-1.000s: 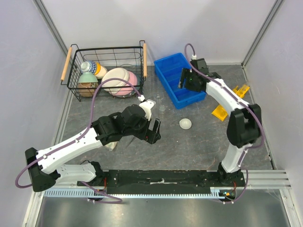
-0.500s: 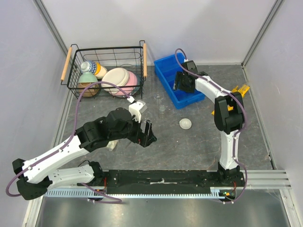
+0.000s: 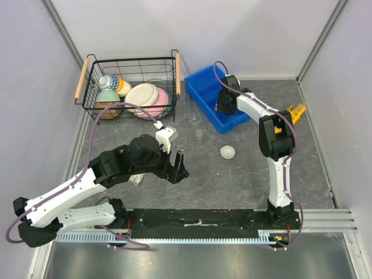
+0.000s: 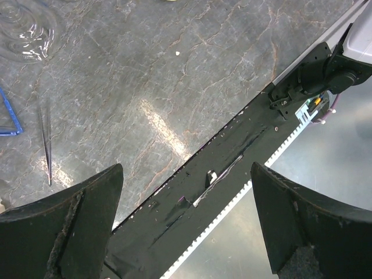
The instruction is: Organize the chemistry lab equipment
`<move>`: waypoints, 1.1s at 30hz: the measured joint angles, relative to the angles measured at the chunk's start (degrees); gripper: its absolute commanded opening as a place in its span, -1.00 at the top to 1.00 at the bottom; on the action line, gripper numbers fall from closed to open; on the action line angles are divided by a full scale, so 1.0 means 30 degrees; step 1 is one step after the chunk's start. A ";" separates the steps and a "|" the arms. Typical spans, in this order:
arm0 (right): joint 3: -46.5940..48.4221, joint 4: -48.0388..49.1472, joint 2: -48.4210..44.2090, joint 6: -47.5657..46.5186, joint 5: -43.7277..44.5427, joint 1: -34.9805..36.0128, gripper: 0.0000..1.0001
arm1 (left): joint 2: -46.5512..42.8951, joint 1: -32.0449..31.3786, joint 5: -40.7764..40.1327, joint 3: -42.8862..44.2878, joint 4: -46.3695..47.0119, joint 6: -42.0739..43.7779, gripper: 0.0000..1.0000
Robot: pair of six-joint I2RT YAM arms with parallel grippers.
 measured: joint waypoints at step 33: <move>-0.7067 0.3089 -0.4284 0.0335 0.1800 0.0058 1.00 | -0.1078 0.0000 0.0073 0.0313 -0.1180 0.0000 -0.93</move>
